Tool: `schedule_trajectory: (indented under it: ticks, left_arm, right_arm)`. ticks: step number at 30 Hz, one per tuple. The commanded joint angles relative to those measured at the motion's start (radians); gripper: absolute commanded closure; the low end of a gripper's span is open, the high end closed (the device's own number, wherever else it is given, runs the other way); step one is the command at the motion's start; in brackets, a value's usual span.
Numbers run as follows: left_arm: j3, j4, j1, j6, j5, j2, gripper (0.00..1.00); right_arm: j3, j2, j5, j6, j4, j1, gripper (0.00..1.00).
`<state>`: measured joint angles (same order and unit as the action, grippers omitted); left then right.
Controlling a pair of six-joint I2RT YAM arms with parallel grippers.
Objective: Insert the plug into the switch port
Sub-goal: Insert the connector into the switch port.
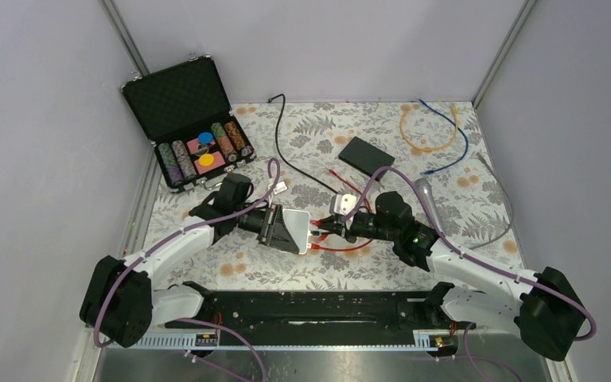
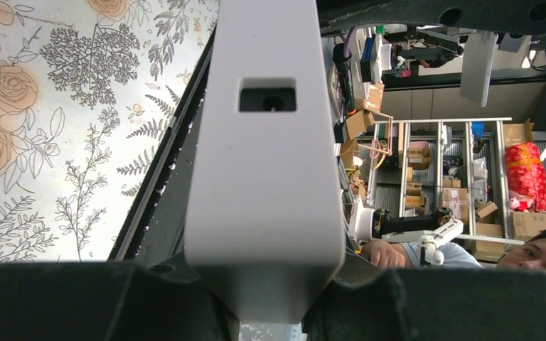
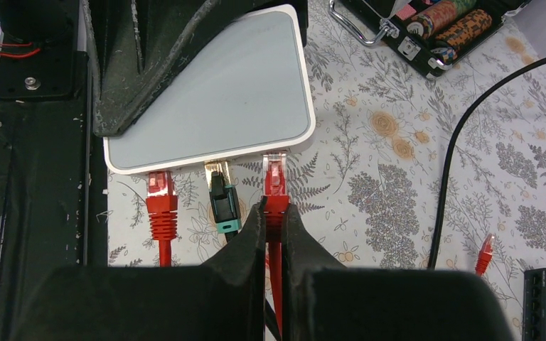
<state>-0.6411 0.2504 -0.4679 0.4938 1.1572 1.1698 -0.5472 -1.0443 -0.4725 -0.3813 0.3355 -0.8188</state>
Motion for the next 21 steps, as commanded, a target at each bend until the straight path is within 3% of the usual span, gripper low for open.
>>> schedule_trajectory:
  ticks: [1, 7, 17, 21]
  left_arm:
    - [-0.053, -0.036, -0.019, -0.014, 0.055, 0.032, 1.00]
    - [-0.127, 0.162, -0.030, -0.170, 0.045, 0.069, 1.00]
    - [-0.175, 0.231, -0.044, -0.251, 0.026, 0.099, 1.00]
    - [-0.198, 0.232, -0.047, -0.246, 0.025, 0.104, 1.00]
  right_arm:
    - [-0.007, 0.019, -0.098, -0.011, 0.114, -0.019, 1.00]
    - [-0.022, 0.058, -0.167, -0.072, 0.007, -0.026, 1.00]
    - [-0.035, 0.087, -0.244, -0.151, -0.109, -0.043, 1.00]
    - [-0.022, 0.090, -0.222, -0.140, -0.066, -0.049, 1.00]
